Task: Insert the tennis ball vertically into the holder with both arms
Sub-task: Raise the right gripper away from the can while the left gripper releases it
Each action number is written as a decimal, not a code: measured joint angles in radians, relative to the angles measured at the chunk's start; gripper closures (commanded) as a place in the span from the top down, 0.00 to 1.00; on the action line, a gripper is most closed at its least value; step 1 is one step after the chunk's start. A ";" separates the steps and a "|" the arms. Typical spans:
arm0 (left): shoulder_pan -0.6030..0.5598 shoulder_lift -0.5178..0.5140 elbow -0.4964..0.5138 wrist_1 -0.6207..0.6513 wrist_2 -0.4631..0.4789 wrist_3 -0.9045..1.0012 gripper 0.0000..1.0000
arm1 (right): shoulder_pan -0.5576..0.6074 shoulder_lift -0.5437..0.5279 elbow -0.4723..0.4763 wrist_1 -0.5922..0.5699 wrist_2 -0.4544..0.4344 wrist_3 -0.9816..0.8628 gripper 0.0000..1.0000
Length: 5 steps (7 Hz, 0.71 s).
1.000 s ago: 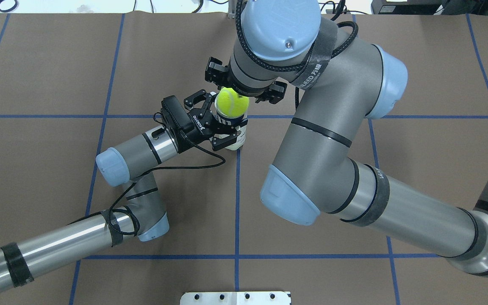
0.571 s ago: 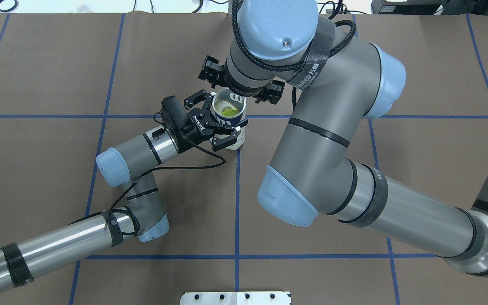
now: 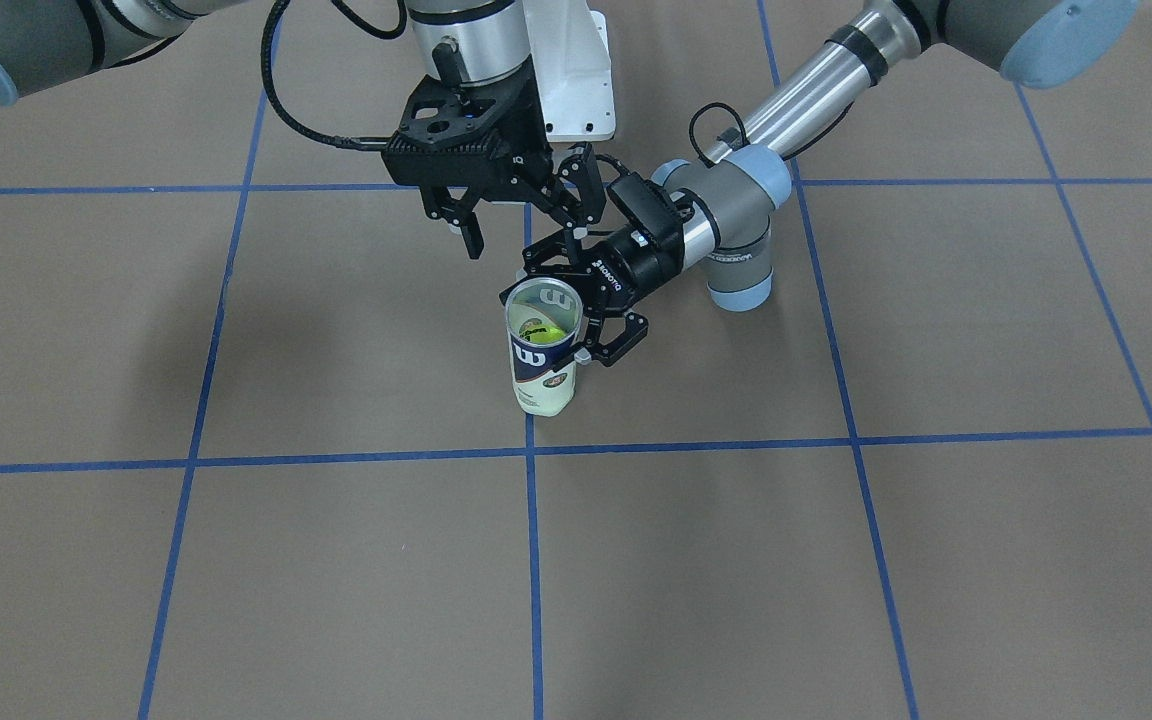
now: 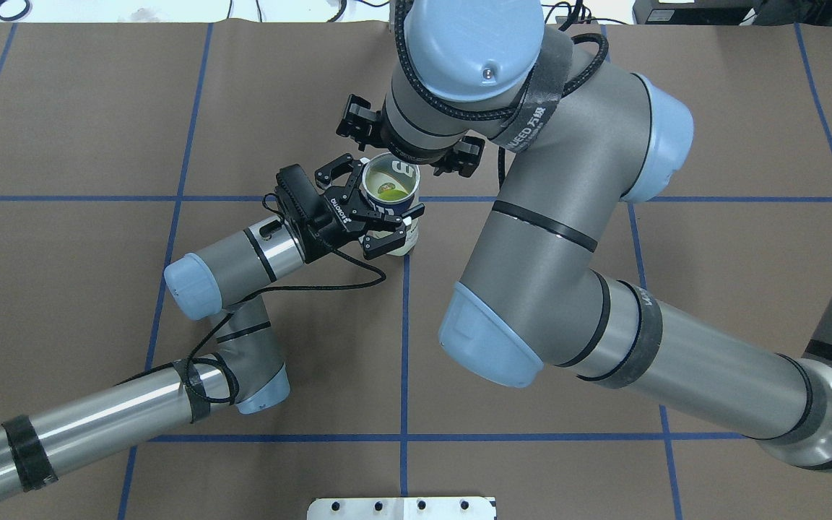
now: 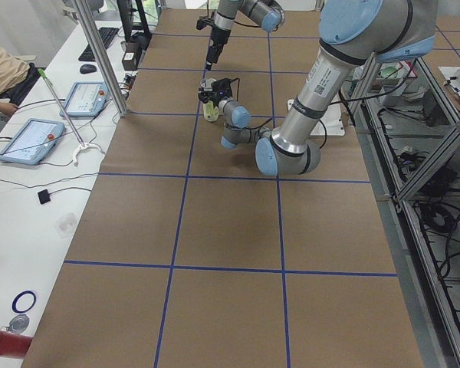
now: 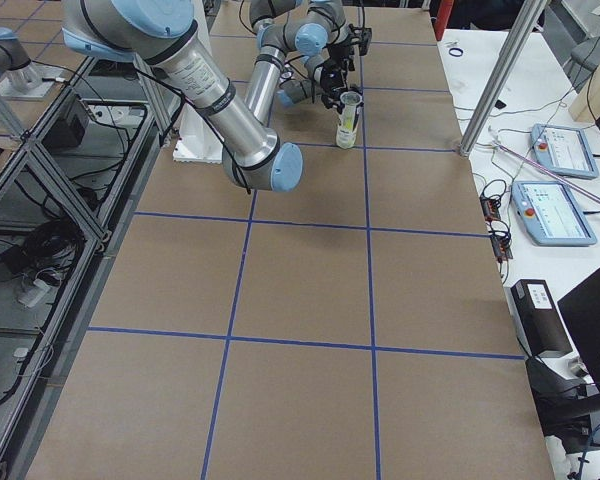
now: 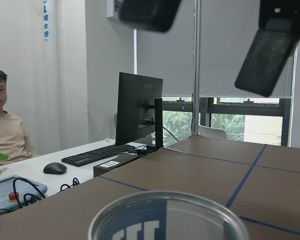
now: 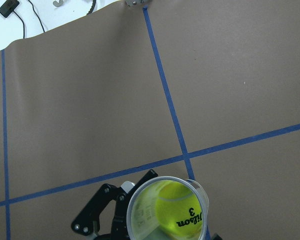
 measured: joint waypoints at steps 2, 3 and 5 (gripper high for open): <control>-0.002 0.001 -0.021 -0.001 0.000 0.000 0.99 | 0.013 -0.005 0.003 0.001 0.010 -0.071 0.99; -0.005 0.001 -0.030 -0.001 0.000 0.000 0.99 | 0.041 -0.007 0.003 0.000 0.039 -0.109 0.99; -0.010 0.002 -0.058 -0.002 -0.001 0.000 0.99 | 0.132 -0.020 0.003 0.001 0.143 -0.193 0.99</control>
